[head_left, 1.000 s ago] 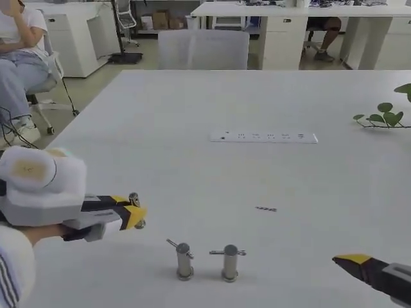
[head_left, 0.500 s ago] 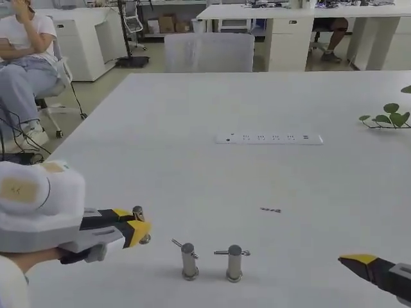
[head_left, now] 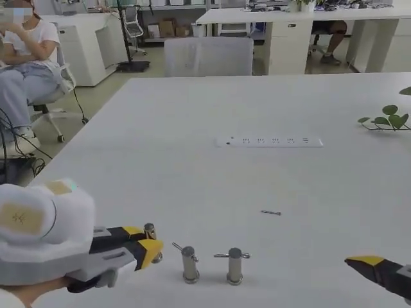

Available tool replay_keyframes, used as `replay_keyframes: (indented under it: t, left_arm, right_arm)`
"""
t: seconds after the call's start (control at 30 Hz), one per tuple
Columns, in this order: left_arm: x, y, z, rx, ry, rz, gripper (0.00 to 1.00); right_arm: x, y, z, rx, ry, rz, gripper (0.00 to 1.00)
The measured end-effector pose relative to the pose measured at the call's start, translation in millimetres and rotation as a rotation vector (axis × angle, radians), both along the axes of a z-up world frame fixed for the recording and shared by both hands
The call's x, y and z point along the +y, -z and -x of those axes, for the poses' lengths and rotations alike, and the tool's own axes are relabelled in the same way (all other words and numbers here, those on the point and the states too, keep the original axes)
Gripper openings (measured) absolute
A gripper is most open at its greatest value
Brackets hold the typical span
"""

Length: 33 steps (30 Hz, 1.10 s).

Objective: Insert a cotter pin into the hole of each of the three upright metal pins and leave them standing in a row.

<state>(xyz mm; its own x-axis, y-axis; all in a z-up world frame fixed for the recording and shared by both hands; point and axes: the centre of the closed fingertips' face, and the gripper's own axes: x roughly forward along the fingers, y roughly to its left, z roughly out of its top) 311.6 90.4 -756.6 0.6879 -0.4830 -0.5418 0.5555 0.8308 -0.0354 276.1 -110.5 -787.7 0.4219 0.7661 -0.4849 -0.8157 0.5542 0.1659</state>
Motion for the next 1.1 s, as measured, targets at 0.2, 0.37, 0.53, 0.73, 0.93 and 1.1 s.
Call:
replay_keyframes:
  t: [0.2, 0.37, 0.53, 0.73, 0.93, 1.1]
  left_arm:
    - [-11.7, 3.4, 5.6, 0.006, 0.014, -0.003, 0.07]
    - [-23.8, 5.9, 11.5, 0.011, 0.019, 0.007, 0.07]
    - [-38.2, 9.2, 18.2, 0.014, 0.024, 0.019, 0.07]
    - [-52.4, 17.3, 24.2, 0.025, 0.029, 0.025, 0.07]
    - [-66.4, 24.2, 26.9, 0.038, 0.049, 0.034, 0.07]
    - [-75.1, 30.6, 27.1, 0.042, 0.061, 0.028, 0.07]
  right_arm:
    - [-1.2, 0.4, 1.2, 0.001, 0.002, 0.001, 0.96]
    - [-2.2, 0.2, 2.4, 0.001, 0.004, 0.002, 0.96]
    - [-3.8, 0.6, 2.9, 0.001, 0.006, 0.004, 0.96]
    - [-4.8, 1.4, 3.8, 0.002, 0.003, 0.006, 0.96]
    - [-4.9, 2.9, 4.4, 0.007, 0.005, 0.003, 0.96]
    - [-5.5, 3.7, 5.6, 0.012, 0.006, 0.001, 0.96]
